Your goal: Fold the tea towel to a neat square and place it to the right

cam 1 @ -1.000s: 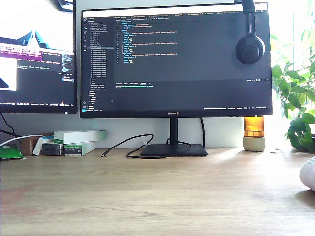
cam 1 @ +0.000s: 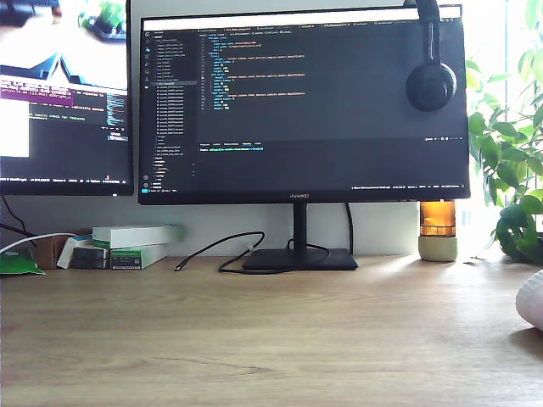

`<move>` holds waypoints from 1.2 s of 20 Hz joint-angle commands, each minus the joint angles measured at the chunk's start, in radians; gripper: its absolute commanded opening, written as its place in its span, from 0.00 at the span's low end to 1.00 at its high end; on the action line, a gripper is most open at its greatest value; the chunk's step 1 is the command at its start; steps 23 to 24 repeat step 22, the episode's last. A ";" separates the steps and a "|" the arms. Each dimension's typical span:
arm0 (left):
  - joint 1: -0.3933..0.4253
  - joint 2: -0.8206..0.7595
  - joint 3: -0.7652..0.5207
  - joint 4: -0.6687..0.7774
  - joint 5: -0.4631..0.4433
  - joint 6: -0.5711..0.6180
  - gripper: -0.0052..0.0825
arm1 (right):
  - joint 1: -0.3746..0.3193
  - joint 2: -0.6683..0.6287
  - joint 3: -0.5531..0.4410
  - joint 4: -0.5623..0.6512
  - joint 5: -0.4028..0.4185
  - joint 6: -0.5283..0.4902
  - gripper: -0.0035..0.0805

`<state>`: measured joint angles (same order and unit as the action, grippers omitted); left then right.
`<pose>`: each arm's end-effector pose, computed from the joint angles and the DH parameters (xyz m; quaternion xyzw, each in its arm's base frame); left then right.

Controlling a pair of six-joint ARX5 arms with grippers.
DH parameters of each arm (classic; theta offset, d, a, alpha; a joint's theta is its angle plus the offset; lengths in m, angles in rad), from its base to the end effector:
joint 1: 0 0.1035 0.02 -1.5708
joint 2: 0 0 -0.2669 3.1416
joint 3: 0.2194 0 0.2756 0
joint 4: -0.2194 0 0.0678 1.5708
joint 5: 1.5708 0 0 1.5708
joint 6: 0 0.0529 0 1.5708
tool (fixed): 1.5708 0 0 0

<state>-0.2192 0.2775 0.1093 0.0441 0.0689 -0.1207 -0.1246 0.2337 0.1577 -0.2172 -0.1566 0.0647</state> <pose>0.1536 -0.0380 0.1758 -0.0549 0.0704 -0.1393 0.9862 0.1479 -0.0102 0.1700 0.0525 0.1451 0.0111 0.9880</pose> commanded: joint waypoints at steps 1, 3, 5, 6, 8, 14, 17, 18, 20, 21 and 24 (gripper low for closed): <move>0.000 -0.069 -0.040 -0.034 -0.003 0.009 0.03 | 0.000 -0.058 -0.013 -0.032 -0.008 -0.024 0.03; 0.000 -0.154 -0.046 -0.117 -0.011 0.027 0.03 | 0.002 -0.135 -0.013 -0.074 -0.034 -0.029 0.03; 0.000 -0.237 -0.046 -0.203 -0.019 0.043 0.03 | 0.014 -0.208 -0.016 -0.130 -0.042 -0.032 0.03; 0.000 -0.278 -0.046 -0.248 -0.030 0.043 0.03 | 0.022 -0.236 -0.021 -0.154 -0.041 -0.034 0.03; 0.001 -0.291 -0.046 -0.277 -0.037 0.042 0.03 | 0.035 -0.231 -0.023 -0.209 -0.036 -0.082 0.03; 0.000 -0.290 -0.045 -0.435 -0.036 0.042 0.03 | 0.039 -0.232 -0.023 -0.344 -0.069 0.040 0.03; 0.000 -0.290 -0.045 -0.447 -0.036 0.042 0.03 | 0.039 -0.232 -0.023 -0.347 -0.069 0.040 0.03; 0.000 -0.290 -0.045 -0.448 -0.036 0.042 0.03 | 0.039 -0.232 -0.023 -0.349 -0.069 0.040 0.03; 0.000 -0.290 -0.045 -0.448 -0.036 0.042 0.03 | 0.039 -0.232 -0.023 -0.350 -0.069 0.040 0.03; 0.000 -0.290 -0.045 -0.448 -0.036 0.042 0.03 | 0.039 -0.232 -0.023 -0.350 -0.069 0.040 0.03; 0.000 -0.290 -0.045 -0.448 -0.036 0.042 0.03 | 0.039 -0.232 -0.023 -0.350 -0.069 0.040 0.03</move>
